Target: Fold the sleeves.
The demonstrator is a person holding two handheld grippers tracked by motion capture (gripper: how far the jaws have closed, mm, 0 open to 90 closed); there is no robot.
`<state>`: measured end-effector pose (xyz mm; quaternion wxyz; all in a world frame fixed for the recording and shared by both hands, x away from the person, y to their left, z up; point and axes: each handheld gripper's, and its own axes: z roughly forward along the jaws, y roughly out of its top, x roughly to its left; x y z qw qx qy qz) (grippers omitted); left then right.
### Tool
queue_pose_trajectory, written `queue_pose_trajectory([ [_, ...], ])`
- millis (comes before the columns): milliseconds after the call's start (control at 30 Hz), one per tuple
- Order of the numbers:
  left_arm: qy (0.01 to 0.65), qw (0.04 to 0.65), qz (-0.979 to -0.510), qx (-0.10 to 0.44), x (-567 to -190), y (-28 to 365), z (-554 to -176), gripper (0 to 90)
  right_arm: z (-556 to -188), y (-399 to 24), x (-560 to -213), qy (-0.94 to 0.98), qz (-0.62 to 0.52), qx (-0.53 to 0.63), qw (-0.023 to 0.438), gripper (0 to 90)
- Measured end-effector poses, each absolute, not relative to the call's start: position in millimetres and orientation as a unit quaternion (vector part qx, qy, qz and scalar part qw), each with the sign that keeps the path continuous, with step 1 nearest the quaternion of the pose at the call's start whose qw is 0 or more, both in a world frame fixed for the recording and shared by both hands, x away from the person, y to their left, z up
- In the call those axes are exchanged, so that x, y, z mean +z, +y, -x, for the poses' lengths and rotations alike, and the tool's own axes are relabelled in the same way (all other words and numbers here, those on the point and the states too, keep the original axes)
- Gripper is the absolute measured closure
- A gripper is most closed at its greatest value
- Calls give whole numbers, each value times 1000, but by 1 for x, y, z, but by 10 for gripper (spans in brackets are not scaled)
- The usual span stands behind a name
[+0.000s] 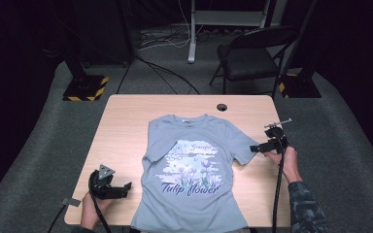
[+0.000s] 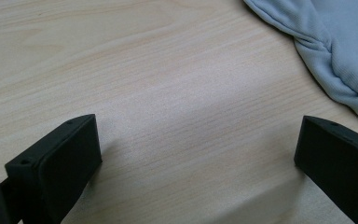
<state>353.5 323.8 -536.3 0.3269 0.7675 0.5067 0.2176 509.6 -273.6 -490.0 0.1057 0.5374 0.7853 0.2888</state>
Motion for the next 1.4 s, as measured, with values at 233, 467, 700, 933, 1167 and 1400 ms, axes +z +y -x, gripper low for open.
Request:
queue_pose_trajectory([
  [233,506,328,-767,217,-536,324,-353,0,-518,-275,-493,777,-550,290,99,206],
  [467,506,328,-767,217,-536,324,-353,0,-522,-271,-498,773,-562,272,113,390],
  [700,507,328,-767,217,-536,324,-353,0,-523,-272,-500,767,-569,270,120,543],
  [933,506,328,-767,217,-536,324,-353,0,-521,-273,-500,761,-576,276,115,710],
  [1167,506,328,-767,217,-536,324,-353,0,-518,-271,-500,759,-575,281,119,827],
  [1400,506,328,-767,217,-536,324,-353,0,-514,-267,-496,766,-562,285,127,857],
])
